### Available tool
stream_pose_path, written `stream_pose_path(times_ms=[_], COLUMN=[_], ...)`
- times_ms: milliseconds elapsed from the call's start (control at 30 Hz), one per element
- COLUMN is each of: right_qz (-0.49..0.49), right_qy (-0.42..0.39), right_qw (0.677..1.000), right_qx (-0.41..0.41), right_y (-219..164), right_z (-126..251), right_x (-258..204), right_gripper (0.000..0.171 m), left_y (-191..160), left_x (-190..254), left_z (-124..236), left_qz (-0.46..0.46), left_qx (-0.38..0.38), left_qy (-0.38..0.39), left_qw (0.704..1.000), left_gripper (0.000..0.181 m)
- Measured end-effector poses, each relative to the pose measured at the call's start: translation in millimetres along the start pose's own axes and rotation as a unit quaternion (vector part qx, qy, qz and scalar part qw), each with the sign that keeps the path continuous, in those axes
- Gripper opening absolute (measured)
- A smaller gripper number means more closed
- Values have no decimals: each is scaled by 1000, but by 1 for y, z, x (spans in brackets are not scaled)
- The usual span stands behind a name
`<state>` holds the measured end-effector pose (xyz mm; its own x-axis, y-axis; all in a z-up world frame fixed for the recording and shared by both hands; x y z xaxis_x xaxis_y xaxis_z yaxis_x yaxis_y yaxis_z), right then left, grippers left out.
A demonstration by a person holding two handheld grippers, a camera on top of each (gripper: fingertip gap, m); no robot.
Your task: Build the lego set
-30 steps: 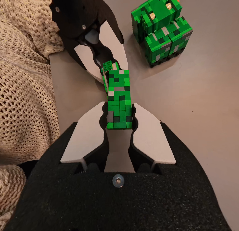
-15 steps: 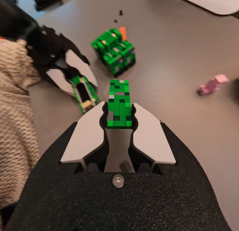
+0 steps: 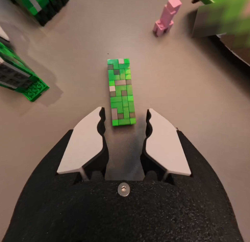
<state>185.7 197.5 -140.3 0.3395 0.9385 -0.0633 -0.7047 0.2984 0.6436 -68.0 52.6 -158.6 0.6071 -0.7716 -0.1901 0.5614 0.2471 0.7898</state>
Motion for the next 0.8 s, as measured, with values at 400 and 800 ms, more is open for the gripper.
stream_pose_path(times_ms=[400, 800], right_qz=[-100, -6], right_qy=[-61, -13], right_qw=[993, 1000], right_qx=[-30, 22], right_y=[-34, -31], right_z=[11, 18], right_x=[-59, -58], right_gripper=[32, 9], left_y=[0, -1], left_x=[0, 1], left_z=[1, 1], left_qz=[2, 0], left_qx=[-1, -2], left_qy=[0, 1], left_qw=[1000, 1000], left_gripper=[39, 39])
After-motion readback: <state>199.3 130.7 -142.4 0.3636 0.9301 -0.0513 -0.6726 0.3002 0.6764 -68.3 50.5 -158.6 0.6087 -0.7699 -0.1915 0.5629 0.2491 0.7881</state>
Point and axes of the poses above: each gripper's, where its closed fingertips meet, z back along the fingers, y out of its top, x = y × z across the jaws, the point moved 9 cm from there along z, back along the fingers, and after that the axes turned 7 degrees about y, right-handed, at the moved point
